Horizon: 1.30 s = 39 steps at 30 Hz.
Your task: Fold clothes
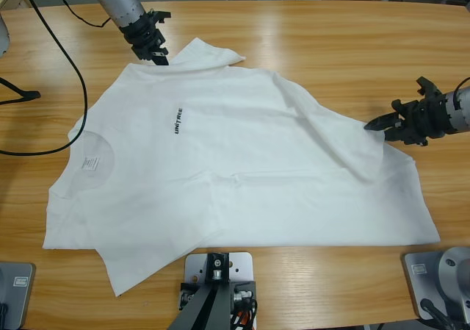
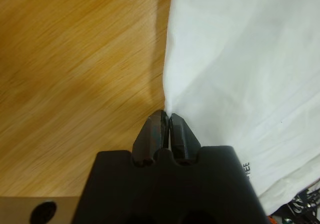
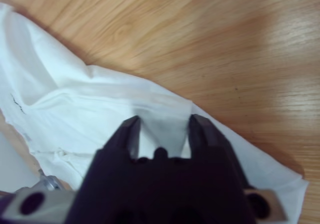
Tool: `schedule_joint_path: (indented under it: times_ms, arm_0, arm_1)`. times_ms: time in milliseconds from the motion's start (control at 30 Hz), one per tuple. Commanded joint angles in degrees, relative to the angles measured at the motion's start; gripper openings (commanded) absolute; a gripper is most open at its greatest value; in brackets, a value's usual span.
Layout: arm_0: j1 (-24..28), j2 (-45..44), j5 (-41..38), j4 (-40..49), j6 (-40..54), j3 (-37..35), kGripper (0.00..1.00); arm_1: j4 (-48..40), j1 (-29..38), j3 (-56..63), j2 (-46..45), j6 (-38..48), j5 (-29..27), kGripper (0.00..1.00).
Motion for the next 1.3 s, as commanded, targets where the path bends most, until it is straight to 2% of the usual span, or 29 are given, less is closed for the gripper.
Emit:
schedule_joint_path:
  times_ms: [33,267,433,600,833,1000,1300]
  arm_0:
    - [-0.6,2.15,0.76,9.03,0.11,-29.34,0.0]
    - [-0.61,2.5,0.67,9.03,0.2,-29.34,0.0]
    - [-0.61,2.5,0.67,9.03,0.2,-29.34,0.0]
    - [-0.61,2.42,0.59,9.03,0.2,-29.34,0.0]
    - [-0.61,2.33,0.71,8.94,0.02,-29.47,0.0]
    - [-0.16,2.31,1.73,8.91,-1.7,-31.01,0.0]
    - [1.49,0.96,1.73,8.68,-3.72,-32.24,0.0]
  arm_1:
    - [-0.3,-0.86,1.21,0.66,-2.06,-0.65,0.0]
    - [-2.11,-0.57,0.16,-0.36,-9.66,-2.71,0.0]
    - [-8.14,-0.57,-8.14,2.06,-12.94,-3.66,0.0]
    - [-9.35,-0.57,-15.98,6.81,-15.19,-8.35,0.0]
    - [-11.59,-1.09,-18.0,12.63,-16.81,-14.63,0.0]
    - [-13.84,-2.66,-17.96,16.16,-16.46,-15.14,0.0]
    - [-13.92,-4.52,-17.29,16.9,-16.46,-14.57,0.0]
